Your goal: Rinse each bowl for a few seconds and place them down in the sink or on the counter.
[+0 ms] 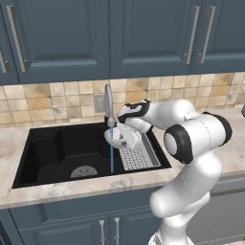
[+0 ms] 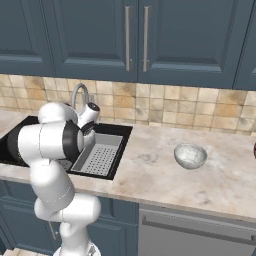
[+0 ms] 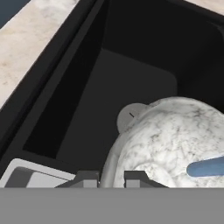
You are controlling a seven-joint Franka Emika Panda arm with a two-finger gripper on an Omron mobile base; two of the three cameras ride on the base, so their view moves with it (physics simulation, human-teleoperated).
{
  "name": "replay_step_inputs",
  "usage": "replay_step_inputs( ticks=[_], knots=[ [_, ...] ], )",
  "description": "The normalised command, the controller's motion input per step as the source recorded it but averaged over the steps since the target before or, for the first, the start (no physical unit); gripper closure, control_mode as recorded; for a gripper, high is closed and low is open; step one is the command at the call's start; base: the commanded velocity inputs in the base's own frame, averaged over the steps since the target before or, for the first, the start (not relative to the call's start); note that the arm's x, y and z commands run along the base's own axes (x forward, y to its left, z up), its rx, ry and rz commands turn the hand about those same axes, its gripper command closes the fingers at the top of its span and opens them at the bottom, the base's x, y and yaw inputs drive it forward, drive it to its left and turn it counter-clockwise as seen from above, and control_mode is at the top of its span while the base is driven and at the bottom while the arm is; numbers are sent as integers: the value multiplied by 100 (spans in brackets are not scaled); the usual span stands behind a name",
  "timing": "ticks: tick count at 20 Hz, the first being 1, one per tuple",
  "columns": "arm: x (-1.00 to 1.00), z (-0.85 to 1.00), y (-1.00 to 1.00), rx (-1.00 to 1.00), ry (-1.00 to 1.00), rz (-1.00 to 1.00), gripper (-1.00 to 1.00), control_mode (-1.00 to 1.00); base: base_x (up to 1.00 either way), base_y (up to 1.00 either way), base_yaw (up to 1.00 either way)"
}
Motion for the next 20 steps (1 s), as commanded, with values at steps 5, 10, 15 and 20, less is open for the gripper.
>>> replay_step_inputs(
  ticks=[5, 10, 15, 20],
  knots=[
    [-4, 6, -18, 0, -9, 3, 100, -100, 0, 0, 0],
    [-13, 24, -19, -5, -10, 1, 100, -100, 0, 0, 0],
    [-13, 20, -16, -10, -4, -1, 100, -100, 0, 0, 0],
    [-1, 0, -10, -10, 5, -5, 100, -100, 0, 0, 0]
  ],
)
